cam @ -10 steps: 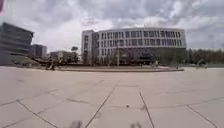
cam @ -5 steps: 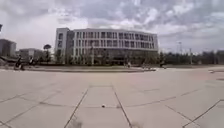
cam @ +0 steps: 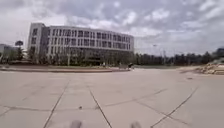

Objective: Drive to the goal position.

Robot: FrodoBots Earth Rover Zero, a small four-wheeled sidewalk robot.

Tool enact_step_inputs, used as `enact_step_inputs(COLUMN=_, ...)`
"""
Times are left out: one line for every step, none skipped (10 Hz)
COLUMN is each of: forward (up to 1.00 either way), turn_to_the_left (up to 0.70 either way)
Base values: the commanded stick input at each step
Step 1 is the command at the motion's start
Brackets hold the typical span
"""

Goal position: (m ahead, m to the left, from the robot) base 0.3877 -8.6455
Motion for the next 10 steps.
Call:
enact_step_inputs(forward=0.0, turn_to_the_left=-0.7)
enact_step_inputs(forward=0.0, turn_to_the_left=-0.7)
enact_step_inputs(forward=0.0, turn_to_the_left=-0.7)
enact_step_inputs(forward=0.0, turn_to_the_left=-0.7)
enact_step_inputs(forward=0.0, turn_to_the_left=-0.7)
enact_step_inputs(forward=0.0, turn_to_the_left=-0.7)
enact_step_inputs(forward=0.0, turn_to_the_left=-0.7)
enact_step_inputs(forward=0.0, turn_to_the_left=-0.7)
enact_step_inputs(forward=0.0, turn_to_the_left=-0.7)
enact_step_inputs(forward=0.0, turn_to_the_left=-0.7)
